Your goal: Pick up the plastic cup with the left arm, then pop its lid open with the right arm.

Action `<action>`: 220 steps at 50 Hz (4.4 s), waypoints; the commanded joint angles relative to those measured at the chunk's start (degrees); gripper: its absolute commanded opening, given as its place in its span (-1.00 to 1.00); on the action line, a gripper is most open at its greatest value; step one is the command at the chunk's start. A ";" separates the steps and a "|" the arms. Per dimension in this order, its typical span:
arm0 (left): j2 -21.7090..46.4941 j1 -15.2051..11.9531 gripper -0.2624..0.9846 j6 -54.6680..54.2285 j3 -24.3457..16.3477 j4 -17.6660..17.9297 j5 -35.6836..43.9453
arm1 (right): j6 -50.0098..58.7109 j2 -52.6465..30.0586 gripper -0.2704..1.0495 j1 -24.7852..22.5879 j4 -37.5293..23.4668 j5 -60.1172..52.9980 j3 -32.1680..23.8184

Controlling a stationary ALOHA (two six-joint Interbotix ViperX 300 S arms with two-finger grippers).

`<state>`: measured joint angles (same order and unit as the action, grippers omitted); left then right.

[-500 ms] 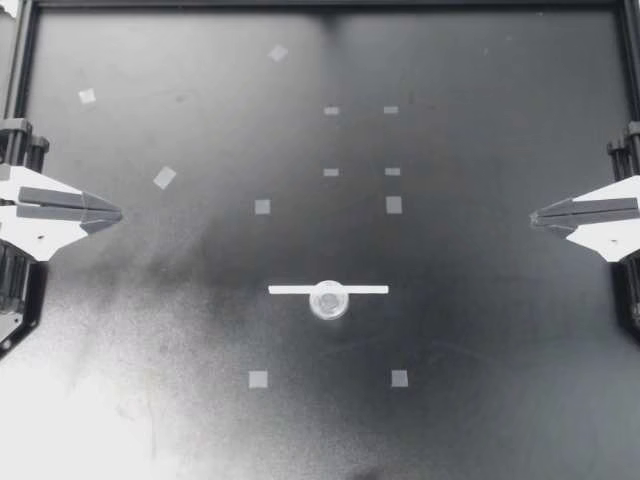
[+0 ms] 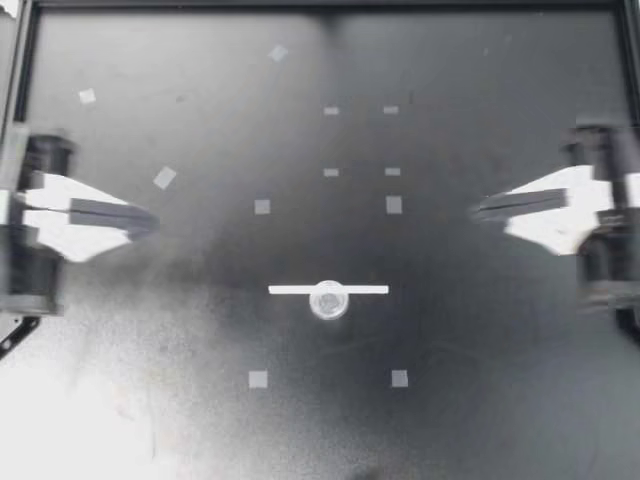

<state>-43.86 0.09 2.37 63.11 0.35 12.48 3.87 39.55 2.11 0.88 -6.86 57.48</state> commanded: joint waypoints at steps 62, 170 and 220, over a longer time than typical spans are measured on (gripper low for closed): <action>47.90 1.49 0.28 -7.21 -6.42 1.05 21.71 | 21.62 -41.40 -0.78 -1.76 -5.19 -16.35 -7.47; 63.02 3.08 0.41 -6.94 -17.67 1.14 22.85 | 28.39 -51.15 -0.78 -2.72 -6.68 -19.69 -9.49; 63.63 2.99 0.25 -7.03 -21.53 1.14 16.35 | 30.06 -50.89 -0.78 -2.72 -6.77 -19.86 -8.53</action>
<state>20.57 3.08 -4.57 42.63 1.49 28.92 34.10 -12.39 -0.35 -5.80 -26.28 49.66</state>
